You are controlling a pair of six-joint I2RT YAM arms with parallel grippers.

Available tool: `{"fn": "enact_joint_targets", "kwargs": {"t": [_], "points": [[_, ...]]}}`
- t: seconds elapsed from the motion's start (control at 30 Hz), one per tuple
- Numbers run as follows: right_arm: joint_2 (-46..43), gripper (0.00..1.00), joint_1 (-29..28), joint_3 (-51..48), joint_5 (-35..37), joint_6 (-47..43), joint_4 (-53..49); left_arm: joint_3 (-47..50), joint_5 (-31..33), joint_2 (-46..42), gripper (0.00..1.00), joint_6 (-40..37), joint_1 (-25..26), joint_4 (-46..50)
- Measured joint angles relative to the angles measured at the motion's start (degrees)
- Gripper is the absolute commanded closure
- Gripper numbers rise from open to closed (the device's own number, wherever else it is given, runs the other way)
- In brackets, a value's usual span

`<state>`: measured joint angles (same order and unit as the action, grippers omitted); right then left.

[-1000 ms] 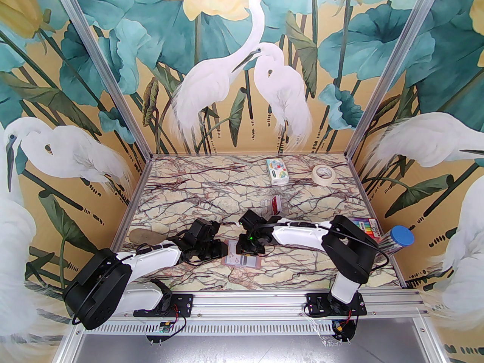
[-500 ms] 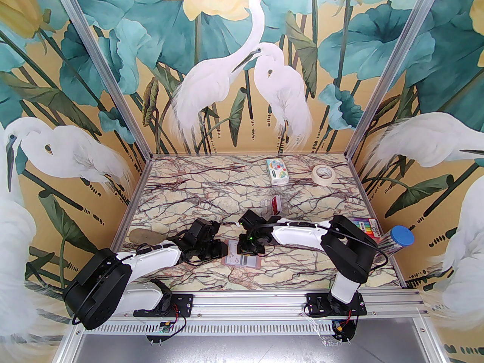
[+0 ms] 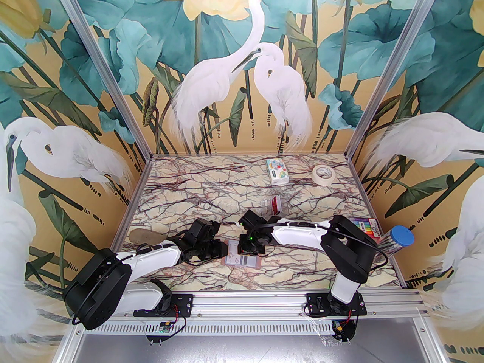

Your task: Put the credit cards into the card holder

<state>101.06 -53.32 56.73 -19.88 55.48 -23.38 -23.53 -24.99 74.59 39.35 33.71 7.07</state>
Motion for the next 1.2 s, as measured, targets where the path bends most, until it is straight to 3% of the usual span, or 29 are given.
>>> {"fn": "enact_joint_targets", "kwargs": {"t": [0.37, 0.6, 0.7, 1.2], "points": [[0.6, 0.88, 0.0, -0.5, 0.4, 0.0, 0.7, -0.1, 0.0, 0.0, 0.77, 0.0, 0.0, 0.1], [1.6, 0.89, 0.0, -0.7, 0.1, 0.0, 2.3, -0.1, 1.4, -2.8, 0.52, 0.2, 0.0, 1.6], [1.7, 0.89, 0.0, -0.7, -0.2, 0.0, 2.6, -0.1, 2.3, -5.0, 0.48, 0.4, 0.0, 3.2], [1.7, 0.90, 0.0, -1.1, -0.5, 0.2, 3.4, -0.1, 0.1, -6.6, 0.48, 0.5, 0.0, 2.5]]}}
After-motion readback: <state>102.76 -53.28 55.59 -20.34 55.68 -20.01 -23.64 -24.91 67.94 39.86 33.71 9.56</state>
